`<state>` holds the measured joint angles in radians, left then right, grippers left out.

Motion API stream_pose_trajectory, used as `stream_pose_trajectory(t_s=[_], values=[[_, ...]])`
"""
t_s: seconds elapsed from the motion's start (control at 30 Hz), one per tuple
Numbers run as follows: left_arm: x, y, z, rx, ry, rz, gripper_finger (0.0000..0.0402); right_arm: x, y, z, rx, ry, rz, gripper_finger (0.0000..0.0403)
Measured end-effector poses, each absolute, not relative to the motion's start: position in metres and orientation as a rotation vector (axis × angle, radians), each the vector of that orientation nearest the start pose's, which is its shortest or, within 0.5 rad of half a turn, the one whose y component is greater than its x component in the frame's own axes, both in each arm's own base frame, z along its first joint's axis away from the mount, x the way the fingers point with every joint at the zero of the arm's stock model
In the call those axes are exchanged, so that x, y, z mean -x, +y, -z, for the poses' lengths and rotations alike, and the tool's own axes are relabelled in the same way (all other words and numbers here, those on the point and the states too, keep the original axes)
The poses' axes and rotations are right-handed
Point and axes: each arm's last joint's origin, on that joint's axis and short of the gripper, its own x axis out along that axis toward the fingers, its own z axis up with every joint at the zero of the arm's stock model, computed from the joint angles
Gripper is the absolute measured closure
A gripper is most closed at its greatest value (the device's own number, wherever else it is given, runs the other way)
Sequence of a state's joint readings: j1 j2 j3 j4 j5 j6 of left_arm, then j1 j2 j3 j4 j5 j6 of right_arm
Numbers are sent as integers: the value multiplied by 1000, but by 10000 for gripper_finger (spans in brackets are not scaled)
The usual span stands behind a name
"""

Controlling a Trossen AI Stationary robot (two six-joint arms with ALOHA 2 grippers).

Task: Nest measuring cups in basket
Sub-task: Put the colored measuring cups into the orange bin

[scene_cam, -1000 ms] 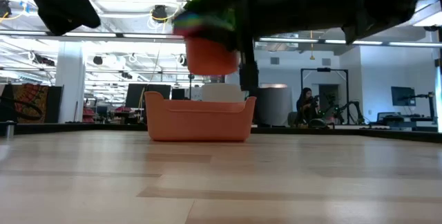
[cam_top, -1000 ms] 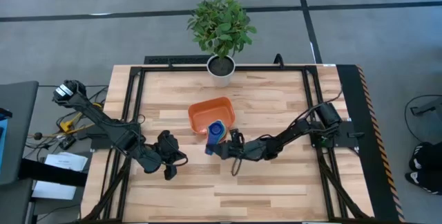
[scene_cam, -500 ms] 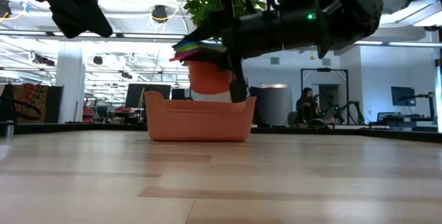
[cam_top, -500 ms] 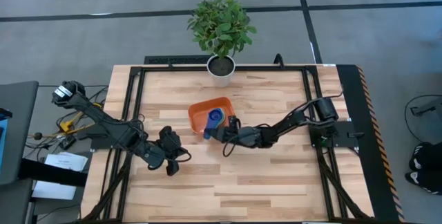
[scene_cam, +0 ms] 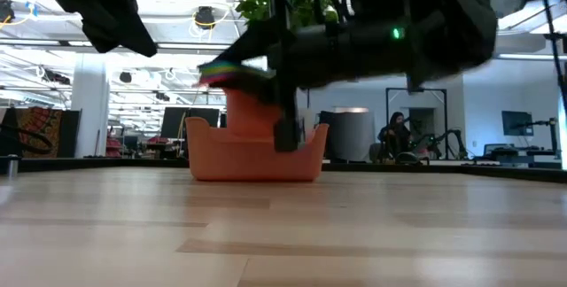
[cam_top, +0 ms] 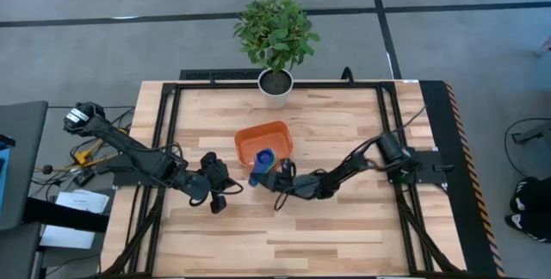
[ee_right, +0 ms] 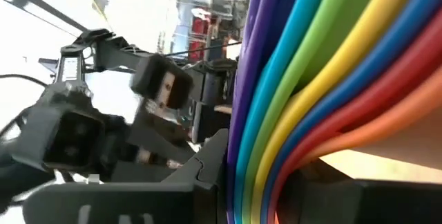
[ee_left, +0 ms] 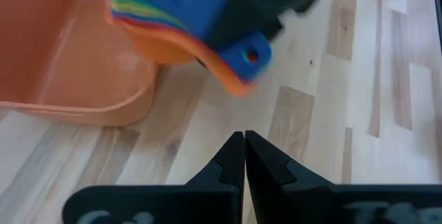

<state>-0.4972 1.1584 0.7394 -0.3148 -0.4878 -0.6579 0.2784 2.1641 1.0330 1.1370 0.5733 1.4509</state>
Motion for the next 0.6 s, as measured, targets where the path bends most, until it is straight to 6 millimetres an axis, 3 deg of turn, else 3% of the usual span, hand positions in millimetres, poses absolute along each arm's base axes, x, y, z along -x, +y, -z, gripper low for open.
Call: stream_pose_trajectory(t_s=[0.1,0.23,0.6], values=[[-210,-97,-237,291,629,-197,402,-414,108,-113,-1426,-263,182,307],[-210,-98,-238,302,631,-188,402,-422,110,-108,-1393,-316,140,307],[-209,-98,-237,313,642,-174,401,-429,89,-111,-1346,-341,194,307]])
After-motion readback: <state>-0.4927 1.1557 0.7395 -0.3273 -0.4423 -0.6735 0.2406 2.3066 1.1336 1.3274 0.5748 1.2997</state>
